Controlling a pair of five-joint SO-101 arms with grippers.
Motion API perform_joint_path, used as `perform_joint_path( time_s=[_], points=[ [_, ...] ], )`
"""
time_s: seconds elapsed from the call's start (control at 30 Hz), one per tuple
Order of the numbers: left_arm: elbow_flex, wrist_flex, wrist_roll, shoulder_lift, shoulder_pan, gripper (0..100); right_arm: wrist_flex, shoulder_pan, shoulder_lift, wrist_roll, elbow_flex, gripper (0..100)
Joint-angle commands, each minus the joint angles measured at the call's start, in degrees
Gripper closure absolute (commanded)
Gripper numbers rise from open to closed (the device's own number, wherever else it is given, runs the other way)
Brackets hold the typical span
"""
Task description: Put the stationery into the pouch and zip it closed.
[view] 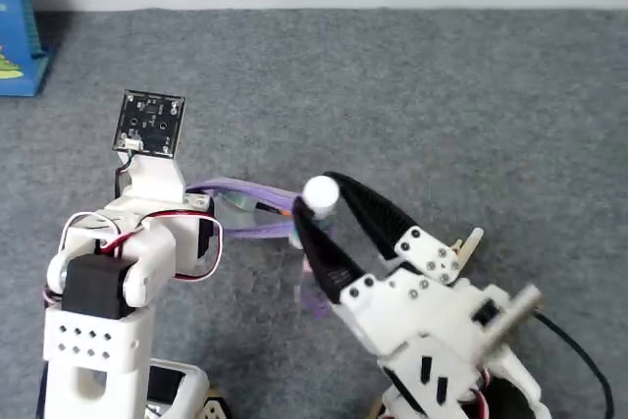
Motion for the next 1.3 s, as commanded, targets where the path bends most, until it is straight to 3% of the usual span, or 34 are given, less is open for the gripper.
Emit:
perform_joint_path(
  time_s=[0.0,0.3,0.57,0.9,1.07,1.27],
  points=[
    [-0.04,-1.58,0.26,0.35,-0.26,99,-7.08,-2.77,0.57,0.53,-2.46,99.1],
    [0.04,-1.58,0.26,0.35,-0.35,99,-17.27,-2.95,14.02,0.18,-2.02,99.1],
    [0.75,-1.67,0.26,0.35,-0.35,99,-30.20,-2.86,17.36,0.53,12.66,99.1],
    [1.19,-2.37,0.26,0.35,-0.35,99,-33.19,-2.68,17.27,0.62,16.88,95.7],
    [1.19,-2.37,0.26,0.35,-0.35,99,-22.73,-2.95,17.27,-0.62,11.08,77.3],
    [1.19,-2.29,0.26,0.35,-0.35,99,0.31,2.24,17.27,-10.55,-3.52,82.1]
  ],
)
